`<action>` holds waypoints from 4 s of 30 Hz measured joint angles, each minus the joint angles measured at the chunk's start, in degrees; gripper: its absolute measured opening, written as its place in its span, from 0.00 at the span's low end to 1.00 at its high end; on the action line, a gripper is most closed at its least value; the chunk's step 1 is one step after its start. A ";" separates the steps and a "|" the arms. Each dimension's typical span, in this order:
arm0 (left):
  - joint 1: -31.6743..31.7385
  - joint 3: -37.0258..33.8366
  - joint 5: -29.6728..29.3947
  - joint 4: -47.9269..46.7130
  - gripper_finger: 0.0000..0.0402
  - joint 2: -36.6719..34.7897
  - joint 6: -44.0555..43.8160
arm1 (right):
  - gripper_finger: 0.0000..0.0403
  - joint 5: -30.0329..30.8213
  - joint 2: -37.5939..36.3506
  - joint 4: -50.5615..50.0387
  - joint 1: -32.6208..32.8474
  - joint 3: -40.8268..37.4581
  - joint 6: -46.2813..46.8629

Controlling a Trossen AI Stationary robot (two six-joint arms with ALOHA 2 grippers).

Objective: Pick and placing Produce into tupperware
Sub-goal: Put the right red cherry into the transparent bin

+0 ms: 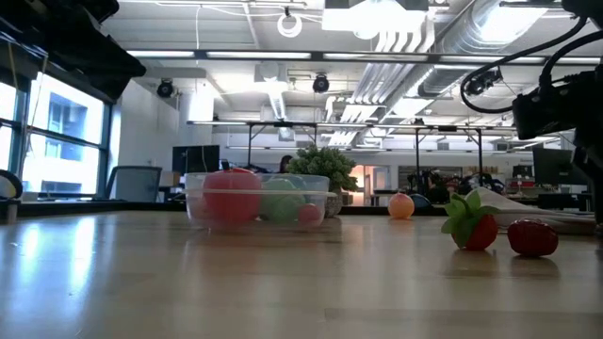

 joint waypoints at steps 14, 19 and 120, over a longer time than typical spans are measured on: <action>-0.01 0.01 0.00 0.00 0.12 0.00 0.01 | 0.32 -0.17 0.04 0.01 -0.11 -0.02 4.31; 0.01 0.01 0.01 0.00 0.12 0.00 0.01 | 0.27 -0.26 0.04 -0.38 -0.11 -0.02 4.77; -0.01 0.01 0.01 -0.02 0.12 0.01 0.02 | 0.15 -16.52 27.98 32.44 -35.26 33.35 -63.44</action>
